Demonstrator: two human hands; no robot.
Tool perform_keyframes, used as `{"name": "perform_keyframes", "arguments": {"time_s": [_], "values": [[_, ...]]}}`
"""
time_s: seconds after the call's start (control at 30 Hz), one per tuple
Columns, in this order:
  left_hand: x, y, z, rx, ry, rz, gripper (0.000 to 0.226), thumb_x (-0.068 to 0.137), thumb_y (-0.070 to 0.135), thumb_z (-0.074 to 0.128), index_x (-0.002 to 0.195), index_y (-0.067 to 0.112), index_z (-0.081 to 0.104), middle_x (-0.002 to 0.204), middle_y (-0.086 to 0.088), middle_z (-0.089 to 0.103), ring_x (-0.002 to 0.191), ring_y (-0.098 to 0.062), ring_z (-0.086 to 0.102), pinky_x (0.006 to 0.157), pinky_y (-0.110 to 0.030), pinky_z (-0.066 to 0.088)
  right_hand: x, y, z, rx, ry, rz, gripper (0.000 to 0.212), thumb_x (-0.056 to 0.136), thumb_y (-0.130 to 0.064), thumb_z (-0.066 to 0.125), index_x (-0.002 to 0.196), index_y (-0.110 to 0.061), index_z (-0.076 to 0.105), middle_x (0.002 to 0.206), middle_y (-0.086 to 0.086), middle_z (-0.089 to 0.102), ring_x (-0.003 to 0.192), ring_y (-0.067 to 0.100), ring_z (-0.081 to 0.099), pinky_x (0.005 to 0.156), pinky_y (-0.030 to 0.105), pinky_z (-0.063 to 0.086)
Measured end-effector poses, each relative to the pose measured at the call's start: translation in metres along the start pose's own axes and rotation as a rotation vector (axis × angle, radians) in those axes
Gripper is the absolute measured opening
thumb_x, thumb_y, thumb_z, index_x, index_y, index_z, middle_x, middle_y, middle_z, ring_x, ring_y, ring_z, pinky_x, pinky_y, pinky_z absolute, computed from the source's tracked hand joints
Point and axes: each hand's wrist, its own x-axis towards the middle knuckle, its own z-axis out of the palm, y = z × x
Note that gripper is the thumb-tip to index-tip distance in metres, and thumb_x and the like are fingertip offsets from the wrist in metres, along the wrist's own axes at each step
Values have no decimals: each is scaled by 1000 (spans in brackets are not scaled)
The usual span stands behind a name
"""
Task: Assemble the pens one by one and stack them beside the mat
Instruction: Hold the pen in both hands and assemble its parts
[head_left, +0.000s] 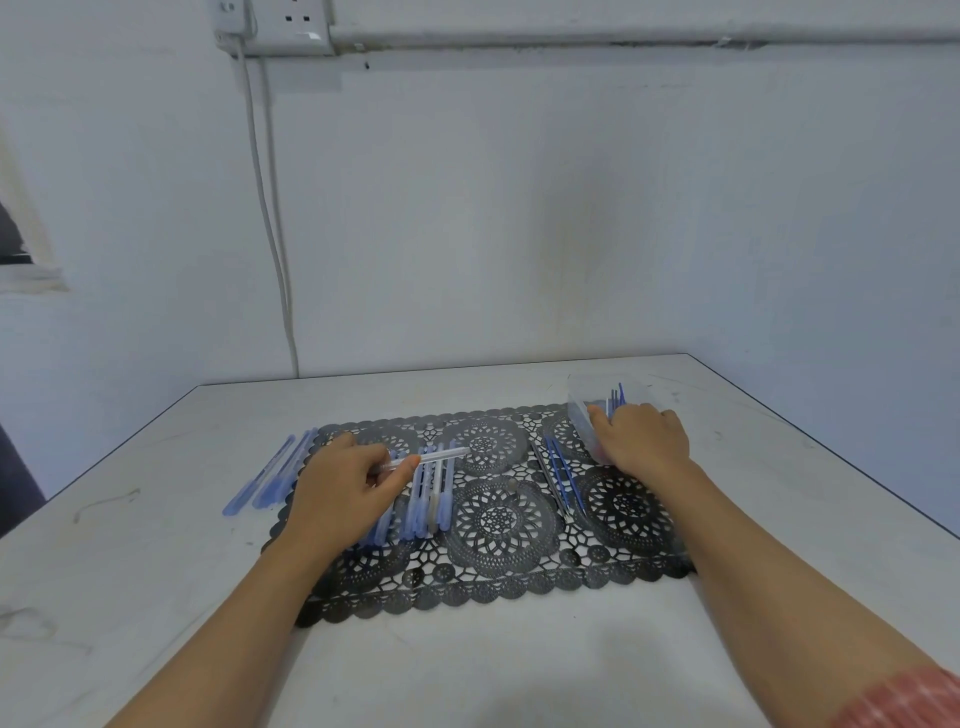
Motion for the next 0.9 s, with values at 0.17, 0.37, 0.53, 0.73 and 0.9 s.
{"name": "perform_keyframes", "arguments": {"time_s": [0.17,0.37,0.53,0.73,0.9], "values": [[0,0,0,-5,0,-3,52,77,67,34,50,23,33,53,2,38,58,-10,41,50,-25,28,-3,-3,-3,35,-4,28,40,99,-38,20,77,-20,48,85,9,59,90,27,54,93,39,36],[1,0,-1,20,4,-4,60,78,67,33,52,13,40,53,-1,41,58,-10,41,49,-25,29,4,-1,6,447,246,184,30,92,-25,49,79,-4,67,84,10,65,82,27,60,70,26,37],[1,1,-1,22,5,8,60,78,67,32,52,14,41,52,1,40,58,-9,40,49,-25,27,4,1,-1,645,351,223,24,85,-3,55,99,-10,73,103,10,69,92,21,62,74,19,38],[1,2,-1,14,2,7,58,77,68,32,51,17,38,51,2,39,59,-9,41,49,-25,26,1,-3,-8,902,370,249,18,85,-6,61,92,-15,74,91,4,71,67,6,53,52,4,34],[2,-1,0,10,1,9,56,78,68,33,51,19,36,50,3,39,60,-9,42,49,-25,27,-2,-11,-15,1242,366,204,19,86,-6,61,90,-20,73,92,-1,70,82,8,62,73,16,47]]}}
